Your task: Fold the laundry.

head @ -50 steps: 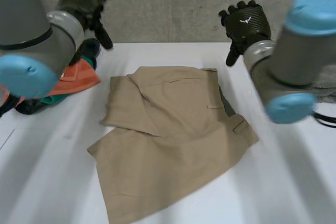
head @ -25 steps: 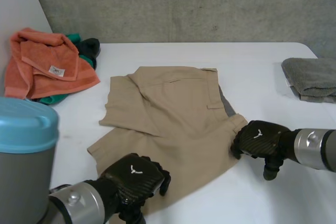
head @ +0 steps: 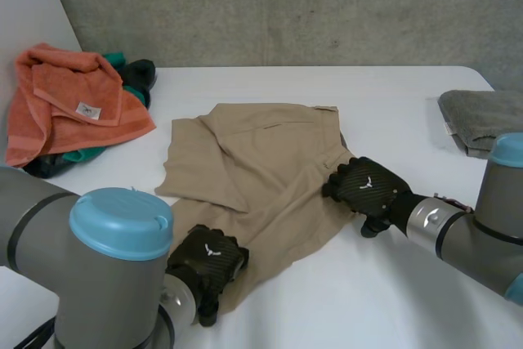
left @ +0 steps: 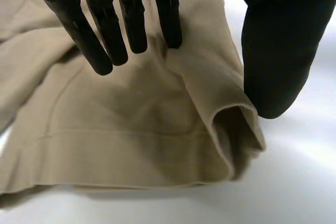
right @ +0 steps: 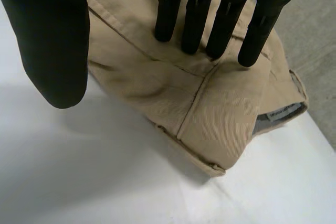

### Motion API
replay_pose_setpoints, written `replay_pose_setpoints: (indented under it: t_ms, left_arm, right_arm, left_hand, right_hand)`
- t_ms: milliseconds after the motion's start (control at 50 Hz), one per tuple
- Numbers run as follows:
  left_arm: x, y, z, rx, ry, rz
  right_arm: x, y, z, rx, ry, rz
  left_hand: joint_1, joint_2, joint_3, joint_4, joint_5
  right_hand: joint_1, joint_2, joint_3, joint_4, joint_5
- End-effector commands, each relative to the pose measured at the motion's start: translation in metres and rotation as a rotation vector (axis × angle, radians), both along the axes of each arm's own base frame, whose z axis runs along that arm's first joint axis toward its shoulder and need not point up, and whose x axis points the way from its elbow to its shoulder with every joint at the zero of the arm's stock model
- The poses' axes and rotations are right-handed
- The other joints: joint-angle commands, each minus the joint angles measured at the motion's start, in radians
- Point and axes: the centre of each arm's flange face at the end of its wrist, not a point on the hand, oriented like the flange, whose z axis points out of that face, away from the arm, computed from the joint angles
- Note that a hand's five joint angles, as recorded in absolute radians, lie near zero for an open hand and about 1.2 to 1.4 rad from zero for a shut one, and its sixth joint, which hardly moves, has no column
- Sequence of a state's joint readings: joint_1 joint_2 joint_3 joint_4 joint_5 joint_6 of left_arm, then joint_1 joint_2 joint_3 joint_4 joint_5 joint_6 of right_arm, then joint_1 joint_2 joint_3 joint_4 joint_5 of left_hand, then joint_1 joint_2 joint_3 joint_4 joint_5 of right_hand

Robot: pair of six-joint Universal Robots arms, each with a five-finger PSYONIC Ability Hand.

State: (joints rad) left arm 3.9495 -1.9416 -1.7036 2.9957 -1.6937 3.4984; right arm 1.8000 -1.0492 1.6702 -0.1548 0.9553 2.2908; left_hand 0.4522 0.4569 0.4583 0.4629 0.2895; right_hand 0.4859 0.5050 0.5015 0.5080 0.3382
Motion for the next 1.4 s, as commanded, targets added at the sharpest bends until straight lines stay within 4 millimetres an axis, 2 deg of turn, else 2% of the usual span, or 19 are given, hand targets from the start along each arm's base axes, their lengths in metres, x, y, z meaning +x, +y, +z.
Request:
replay_pose_setpoints:
  t_ms: [20, 160, 220, 260, 340, 400, 480, 560, 640, 740, 880, 1020, 1100, 1160, 1180, 1240, 1260, 1340, 1400]
  left_arm:
    - [-0.006, -0.014, -0.007, -0.059, -0.024, 0.008]
    - [-0.01, -0.031, -0.01, -0.137, -0.033, 0.03]
    - [-0.013, -0.037, -0.008, -0.169, -0.025, 0.037]
    - [-0.014, -0.038, -0.004, -0.181, -0.012, 0.035]
    - [-0.016, -0.039, 0.011, -0.214, 0.01, 0.034]
    - [-0.012, -0.034, 0.032, -0.226, 0.023, 0.032]
    - [-0.001, -0.023, 0.068, -0.237, 0.06, 0.013]
    - [0.01, -0.004, 0.091, -0.201, 0.048, -0.09]
    - [0.022, 0.012, 0.087, -0.066, -0.034, -0.163]
    - [0.029, 0.019, 0.077, 0.055, -0.107, -0.194]
    - [0.014, -0.029, 0.049, 0.019, -0.122, -0.143]
    - [-0.018, -0.088, 0.054, -0.142, -0.034, -0.107]
    - [-0.038, -0.132, 0.085, -0.336, 0.065, -0.06]
    - [-0.049, -0.162, 0.146, -0.58, 0.207, -0.02]
    - [-0.052, -0.169, 0.187, -0.724, 0.302, -0.01]
    - [-0.052, -0.17, 0.247, -0.945, 0.438, -0.01]
    - [-0.05, -0.167, 0.28, -1.07, 0.52, -0.009]
    - [-0.038, -0.166, 0.338, -1.349, 0.676, 0.022]
    - [-0.028, -0.173, 0.347, -1.39, 0.688, 0.069]
  right_arm:
    - [0.011, -0.005, -0.007, -0.075, -0.015, 0.006]
    - [0.02, -0.012, -0.016, -0.162, -0.013, -0.018]
    - [0.021, -0.016, -0.022, -0.163, 0.0, -0.051]
    - [0.019, -0.017, -0.024, -0.159, 0.014, -0.074]
    - [0.016, -0.013, -0.022, -0.152, 0.053, -0.083]
    - [0.01, -0.01, 0.001, -0.171, 0.062, -0.089]
    - [-0.005, 0.016, 0.052, -0.123, 0.11, -0.094]
    - [-0.025, 0.04, 0.079, 0.008, 0.188, -0.114]
    - [-0.048, 0.067, 0.084, 0.22, 0.34, -0.093]
    - [-0.049, 0.082, 0.078, 0.251, 0.439, 0.014]
    - [-0.035, 0.058, 0.058, 0.272, 0.36, -0.095]
    - [-0.014, 0.016, 0.057, 0.134, 0.224, -0.23]
    - [0.007, -0.018, 0.079, -0.055, 0.089, -0.301]
    - [0.026, -0.046, 0.128, -0.282, -0.093, -0.368]
    - [0.034, -0.058, 0.159, -0.403, -0.216, -0.403]
    - [0.04, -0.066, 0.21, -0.569, -0.419, -0.44]
    - [0.041, -0.066, 0.24, -0.664, -0.545, -0.446]
    - [0.04, -0.056, 0.297, -0.849, -0.757, -0.392]
    - [0.045, -0.058, 0.299, -0.859, -0.763, -0.364]
  left_hand:
    - [0.181, 0.176, 0.175, 0.17, 0.169]
    - [0.53, 0.525, 0.524, 0.519, 0.518]
    - [0.943, 0.938, 0.937, 0.932, 0.931]
    - [0.944, 0.939, 0.938, 0.933, 0.932]
    - [0.944, 0.939, 0.938, 0.933, 0.932]
    - [0.944, 0.939, 0.938, 0.933, 0.932]
    - [0.944, 0.939, 0.938, 0.933, 0.932]
    - [0.944, 0.939, 0.938, 0.933, 0.932]
    - [0.944, 0.939, 0.938, 0.933, 0.932]
    - [0.944, 0.939, 0.938, 0.933, 0.932]
    - [0.944, 0.939, 0.938, 0.933, 0.932]
    - [0.944, 0.939, 0.938, 0.933, 0.932]
    - [0.944, 0.939, 0.938, 0.933, 0.932]
    - [0.944, 0.939, 0.938, 0.933, 0.932]
    - [0.944, 0.939, 0.938, 0.933, 0.932]
    - [0.944, 0.939, 0.938, 0.933, 0.932]
    - [0.944, 0.939, 0.938, 0.933, 0.932]
    - [0.944, 0.939, 0.938, 0.933, 0.932]
    - [0.944, 0.939, 0.938, 0.933, 0.932]
  right_hand:
    - [0.229, 0.209, 0.213, 0.207, 0.202]
    - [0.293, 0.274, 0.278, 0.271, 0.267]
    - [0.51, 0.49, 0.494, 0.487, 0.483]
    - [0.908, 0.889, 0.892, 0.886, 0.881]
    - [0.91, 0.891, 0.895, 0.888, 0.884]
    - [0.91, 0.891, 0.895, 0.888, 0.884]
    - [0.91, 0.891, 0.895, 0.888, 0.884]
    - [0.91, 0.891, 0.895, 0.888, 0.884]
    - [0.91, 0.891, 0.895, 0.888, 0.884]
    - [0.91, 0.891, 0.895, 0.888, 0.884]
    - [0.91, 0.891, 0.895, 0.888, 0.884]
    - [0.91, 0.891, 0.895, 0.888, 0.884]
    - [0.91, 0.891, 0.895, 0.888, 0.884]
    - [0.91, 0.891, 0.895, 0.888, 0.884]
    - [0.91, 0.891, 0.895, 0.888, 0.884]
    - [0.91, 0.891, 0.895, 0.888, 0.884]
    - [0.91, 0.891, 0.895, 0.888, 0.884]
    - [0.91, 0.891, 0.895, 0.888, 0.884]
    - [0.91, 0.891, 0.895, 0.888, 0.884]
